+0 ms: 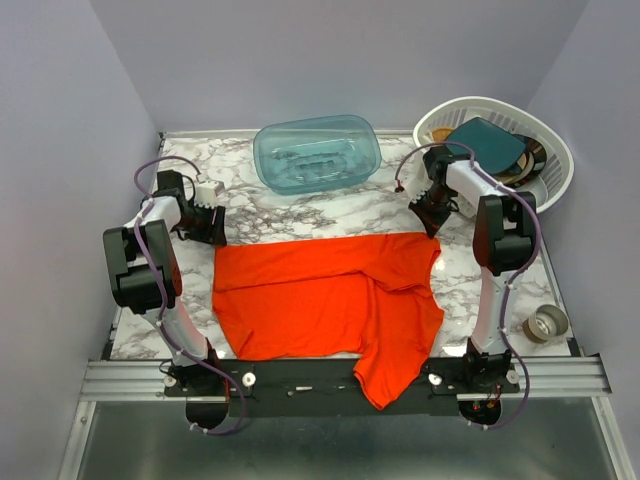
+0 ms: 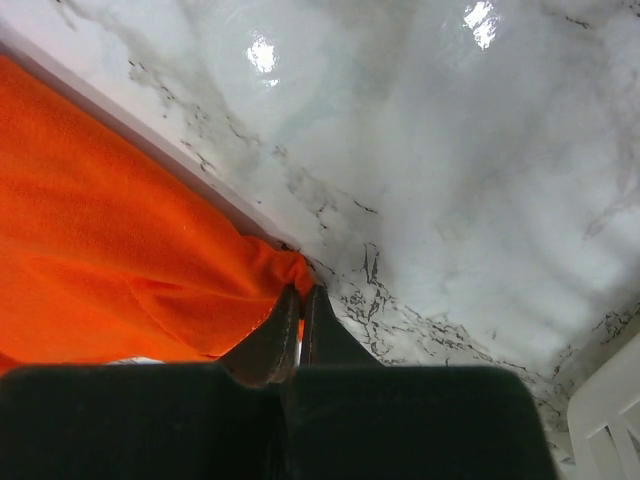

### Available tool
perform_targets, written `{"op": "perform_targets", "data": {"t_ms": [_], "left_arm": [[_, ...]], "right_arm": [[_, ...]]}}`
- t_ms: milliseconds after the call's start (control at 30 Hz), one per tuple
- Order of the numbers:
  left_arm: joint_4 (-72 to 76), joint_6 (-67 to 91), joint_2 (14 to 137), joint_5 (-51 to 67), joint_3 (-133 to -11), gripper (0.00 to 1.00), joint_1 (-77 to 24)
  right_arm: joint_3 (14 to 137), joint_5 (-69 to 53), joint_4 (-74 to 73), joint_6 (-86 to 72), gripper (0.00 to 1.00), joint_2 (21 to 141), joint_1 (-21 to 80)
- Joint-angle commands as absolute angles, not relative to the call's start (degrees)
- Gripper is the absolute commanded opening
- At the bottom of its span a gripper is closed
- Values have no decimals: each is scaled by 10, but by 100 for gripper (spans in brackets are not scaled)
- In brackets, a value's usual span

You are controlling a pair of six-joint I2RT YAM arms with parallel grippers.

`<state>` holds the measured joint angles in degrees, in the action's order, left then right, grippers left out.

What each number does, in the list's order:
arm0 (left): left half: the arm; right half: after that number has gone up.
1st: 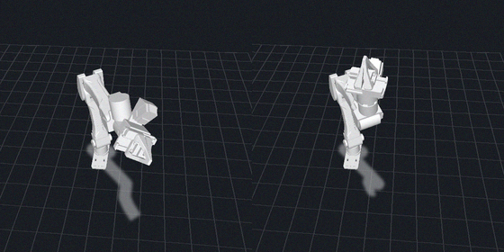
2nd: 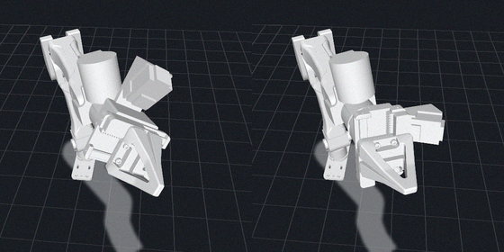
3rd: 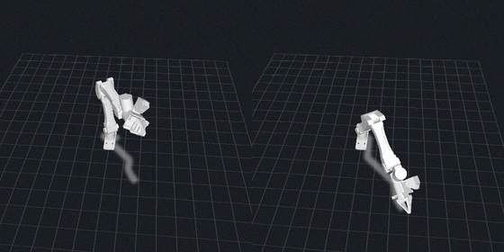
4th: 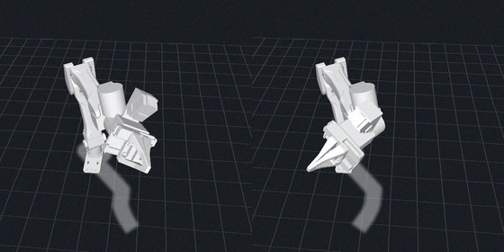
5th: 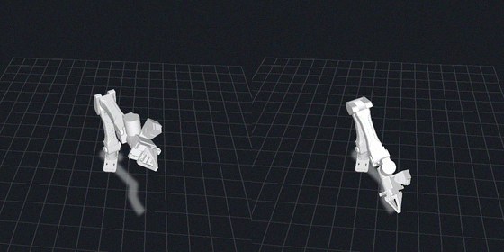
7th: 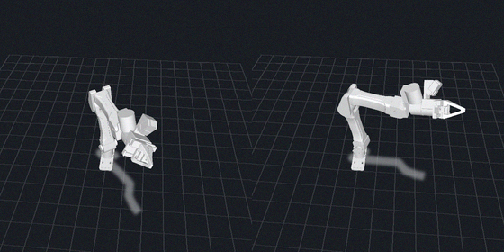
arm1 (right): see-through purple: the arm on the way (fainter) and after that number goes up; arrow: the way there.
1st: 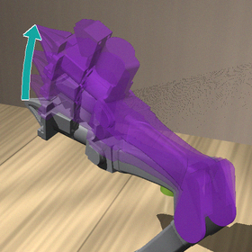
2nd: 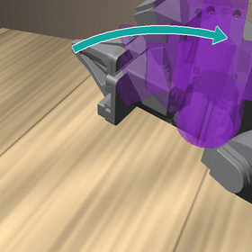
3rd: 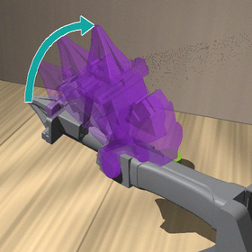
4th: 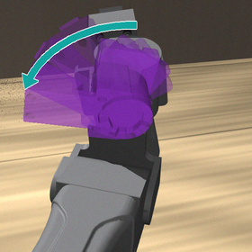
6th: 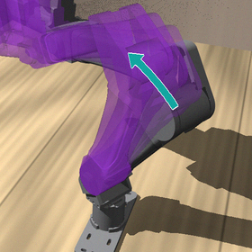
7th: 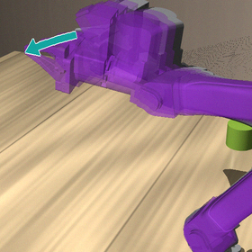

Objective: Roll the t-shirts
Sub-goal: Fold the T-shirt at the center of the board.

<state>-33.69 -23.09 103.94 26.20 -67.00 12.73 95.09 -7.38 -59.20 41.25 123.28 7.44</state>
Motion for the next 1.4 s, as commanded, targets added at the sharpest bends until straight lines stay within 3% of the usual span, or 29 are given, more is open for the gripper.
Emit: {"op": "perform_targets", "data": {"t_ms": [0, 133, 367, 767, 867, 967, 1000, 1100, 1367], "left_arm": [[-359, -229, 1004, 337, -678, 67, 142], [-409, -276, 1006, 393, -682, 69, 143], [-420, -295, 1020, 376, -671, 71, 144], [-391, -300, 1057, 344, -665, 64, 144], [-394, -308, 1064, 342, -665, 51, 143], [-398, -315, 1061, 342, -663, 30, 144], [-400, -318, 1059, 342, -663, 16, 145], [-414, -322, 1035, 344, -671, 0, 146], [-432, -324, 833, 368, -696, 0, 159]], "right_arm": [[913, -85, -567, 423, 1, 1233, 76], [911, -76, -562, 418, 1, 1230, 76], [931, -81, -577, 399, 1, 1244, 77], [932, -76, -580, 394, 1, 1240, 76], [926, -74, -577, 390, 1, 1236, 77], [921, -76, -571, 388, 1, 1228, 77], [919, -76, -571, 388, 1, 1223, 77], [913, -76, -564, 382, 1, 1202, 76], [838, -91, -499, 353, 0, 964, 76]]}}
